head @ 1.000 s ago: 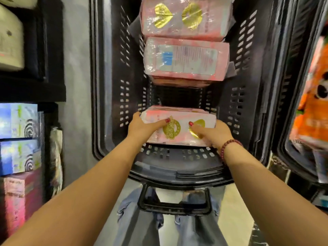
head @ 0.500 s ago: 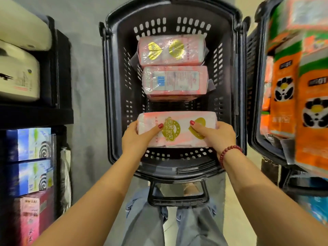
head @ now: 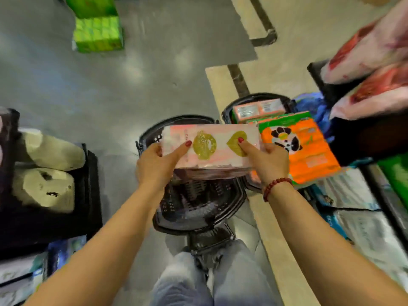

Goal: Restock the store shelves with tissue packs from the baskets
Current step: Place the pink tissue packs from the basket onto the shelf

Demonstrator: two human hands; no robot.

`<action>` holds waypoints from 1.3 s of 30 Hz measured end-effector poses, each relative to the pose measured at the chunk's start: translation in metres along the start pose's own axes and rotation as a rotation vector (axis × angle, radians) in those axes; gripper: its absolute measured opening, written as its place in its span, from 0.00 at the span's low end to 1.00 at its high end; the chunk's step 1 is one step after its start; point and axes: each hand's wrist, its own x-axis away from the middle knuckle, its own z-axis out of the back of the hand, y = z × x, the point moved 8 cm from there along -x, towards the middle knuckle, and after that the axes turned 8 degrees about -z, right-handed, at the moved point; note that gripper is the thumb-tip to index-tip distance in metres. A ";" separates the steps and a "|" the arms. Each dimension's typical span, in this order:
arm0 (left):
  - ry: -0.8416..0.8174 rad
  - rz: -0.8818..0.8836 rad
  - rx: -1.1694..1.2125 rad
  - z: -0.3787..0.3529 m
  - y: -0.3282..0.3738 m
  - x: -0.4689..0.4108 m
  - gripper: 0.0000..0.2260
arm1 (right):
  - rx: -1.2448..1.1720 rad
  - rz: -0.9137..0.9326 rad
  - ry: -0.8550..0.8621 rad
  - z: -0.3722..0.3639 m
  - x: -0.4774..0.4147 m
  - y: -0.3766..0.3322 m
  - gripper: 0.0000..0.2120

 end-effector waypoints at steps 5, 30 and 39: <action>-0.016 -0.288 -0.118 0.007 0.124 0.010 0.24 | -0.133 0.168 0.205 0.083 0.042 -0.072 0.18; -0.315 -1.474 0.236 -0.165 0.536 0.385 0.34 | -0.363 0.842 0.878 0.599 0.308 -0.143 0.26; -0.473 -1.583 0.409 -0.242 0.588 0.504 0.25 | -0.239 0.850 1.115 0.720 0.387 -0.100 0.26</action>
